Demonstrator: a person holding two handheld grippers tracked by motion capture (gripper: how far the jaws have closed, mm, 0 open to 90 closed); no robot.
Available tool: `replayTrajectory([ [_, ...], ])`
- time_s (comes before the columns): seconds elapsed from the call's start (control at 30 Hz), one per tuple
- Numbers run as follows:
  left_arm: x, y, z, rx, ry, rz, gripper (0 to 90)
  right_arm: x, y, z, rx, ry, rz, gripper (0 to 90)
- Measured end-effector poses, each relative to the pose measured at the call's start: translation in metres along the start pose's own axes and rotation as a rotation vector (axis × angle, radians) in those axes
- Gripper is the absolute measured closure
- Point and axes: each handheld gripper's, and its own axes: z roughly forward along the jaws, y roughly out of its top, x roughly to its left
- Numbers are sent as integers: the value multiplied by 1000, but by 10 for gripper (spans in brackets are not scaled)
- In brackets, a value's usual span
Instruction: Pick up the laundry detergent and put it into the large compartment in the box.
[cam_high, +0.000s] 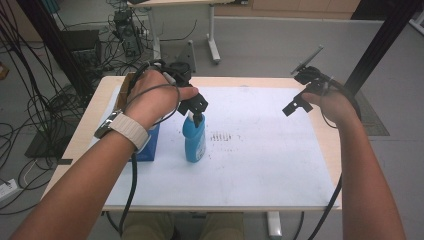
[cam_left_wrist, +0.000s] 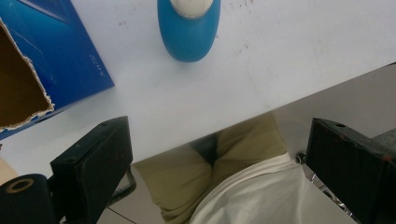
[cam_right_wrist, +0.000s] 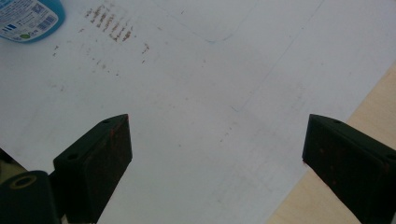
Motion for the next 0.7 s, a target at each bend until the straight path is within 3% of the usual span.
replayTrajectory([
  [0.7, 2, 1, -2, 5, -4, 5, 78, -1, 0, 0, 1, 0, 4, 81],
])
